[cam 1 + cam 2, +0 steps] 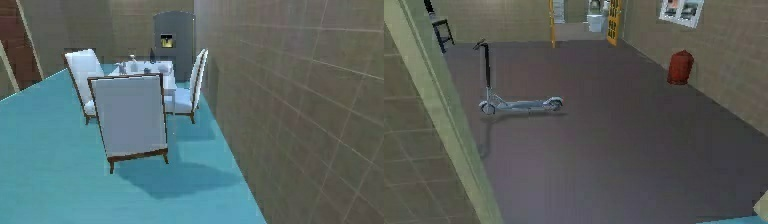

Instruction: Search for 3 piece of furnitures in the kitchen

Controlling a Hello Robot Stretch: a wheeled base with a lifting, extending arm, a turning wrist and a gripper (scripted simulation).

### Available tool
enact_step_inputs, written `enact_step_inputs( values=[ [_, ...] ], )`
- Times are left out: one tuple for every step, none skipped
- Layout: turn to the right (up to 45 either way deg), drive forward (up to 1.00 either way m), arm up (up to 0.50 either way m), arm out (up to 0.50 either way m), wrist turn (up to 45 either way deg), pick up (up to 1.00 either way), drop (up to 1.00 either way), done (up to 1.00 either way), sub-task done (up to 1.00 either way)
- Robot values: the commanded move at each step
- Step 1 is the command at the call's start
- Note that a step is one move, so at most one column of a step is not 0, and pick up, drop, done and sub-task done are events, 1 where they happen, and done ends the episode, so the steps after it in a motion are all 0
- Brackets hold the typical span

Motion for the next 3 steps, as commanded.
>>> enact_step_inputs(
  values=[
    [0.0,0.85,0.0,0.0,0.0,0.0,0.0,0.0,0.0],
    [-27.0,0.0,0.0,0.0,0.0,0.0,0.0,0.0,0.0],
    [0.0,0.0,0.0,0.0,0.0,0.0,0.0,0.0,1.0]
  ],
)
